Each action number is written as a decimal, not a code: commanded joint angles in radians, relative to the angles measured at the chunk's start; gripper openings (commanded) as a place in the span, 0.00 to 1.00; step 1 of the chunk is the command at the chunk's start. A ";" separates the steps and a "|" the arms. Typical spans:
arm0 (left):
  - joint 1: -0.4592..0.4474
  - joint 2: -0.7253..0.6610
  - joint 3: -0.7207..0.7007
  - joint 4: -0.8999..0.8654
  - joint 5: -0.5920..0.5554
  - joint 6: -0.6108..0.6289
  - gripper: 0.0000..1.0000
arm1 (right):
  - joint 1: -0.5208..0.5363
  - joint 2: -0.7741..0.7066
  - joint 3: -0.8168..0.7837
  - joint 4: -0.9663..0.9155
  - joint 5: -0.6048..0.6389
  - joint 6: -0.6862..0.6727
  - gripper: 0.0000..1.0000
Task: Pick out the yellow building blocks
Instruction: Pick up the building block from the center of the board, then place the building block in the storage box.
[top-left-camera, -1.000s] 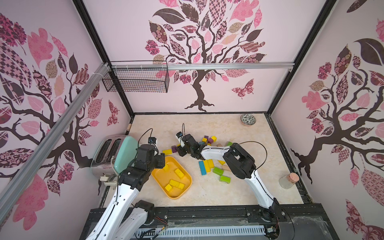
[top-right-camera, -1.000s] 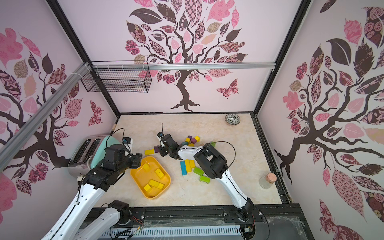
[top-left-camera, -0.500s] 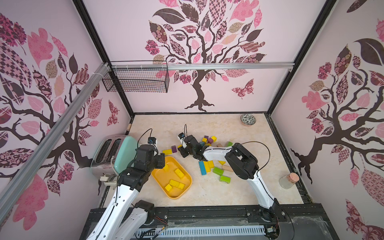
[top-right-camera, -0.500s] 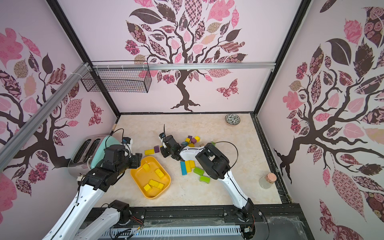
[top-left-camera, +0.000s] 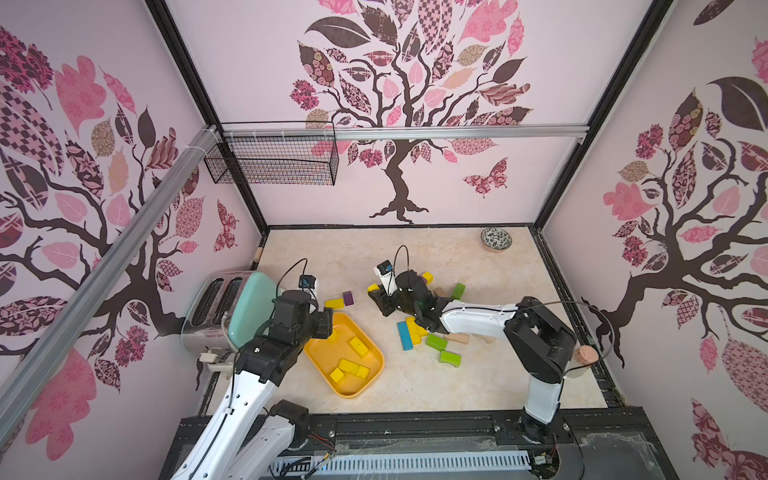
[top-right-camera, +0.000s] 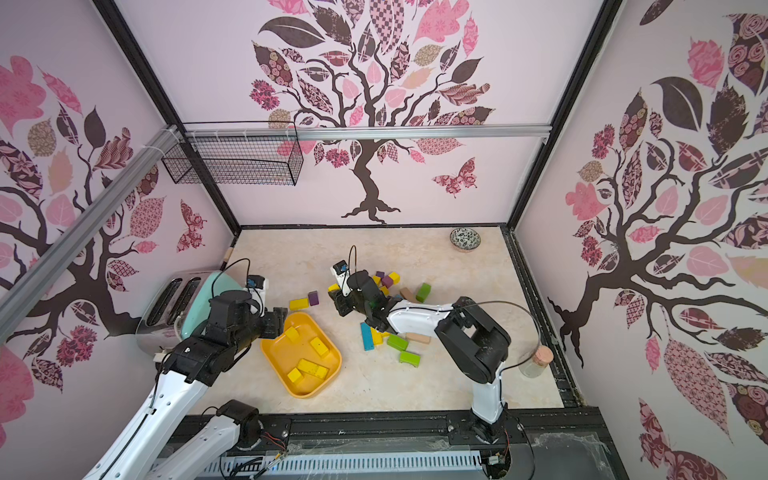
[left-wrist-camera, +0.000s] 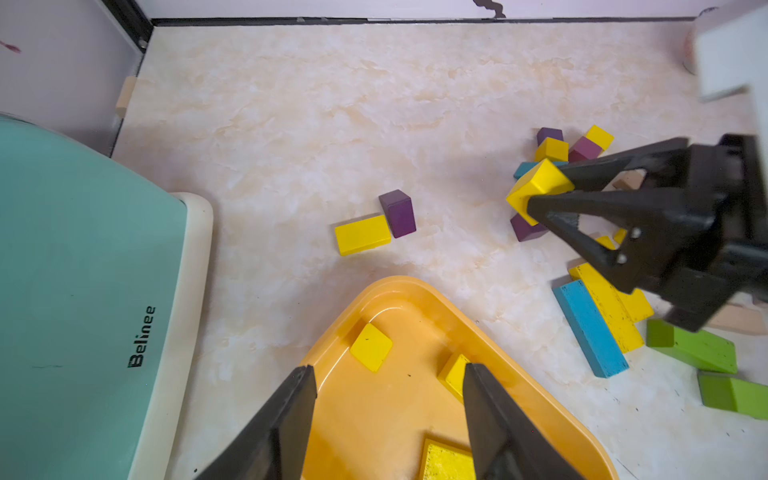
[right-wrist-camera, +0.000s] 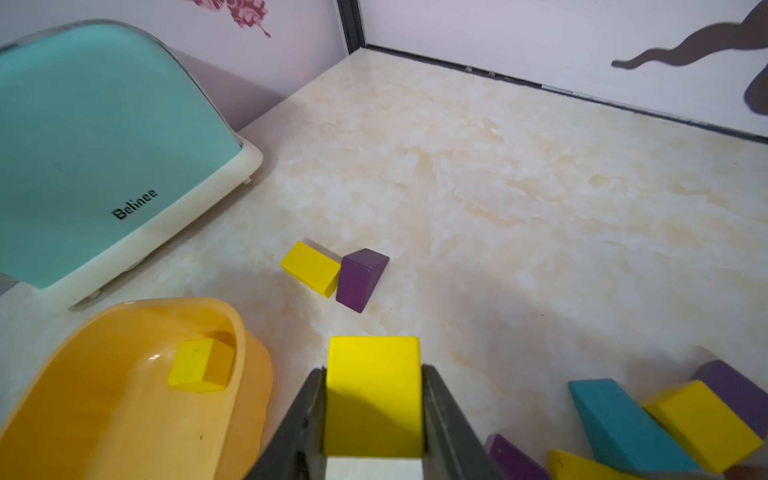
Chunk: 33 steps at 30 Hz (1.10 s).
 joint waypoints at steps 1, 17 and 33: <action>-0.019 0.018 0.018 0.000 0.029 -0.006 0.63 | -0.005 -0.102 -0.067 0.022 -0.025 -0.004 0.31; -0.009 -0.003 0.021 0.014 -0.002 -0.004 0.63 | 0.114 -0.434 -0.342 0.000 -0.139 -0.281 0.32; -0.003 -0.170 0.000 0.001 -0.124 -0.043 0.62 | 0.168 -0.493 -0.413 0.026 -0.184 -0.394 0.29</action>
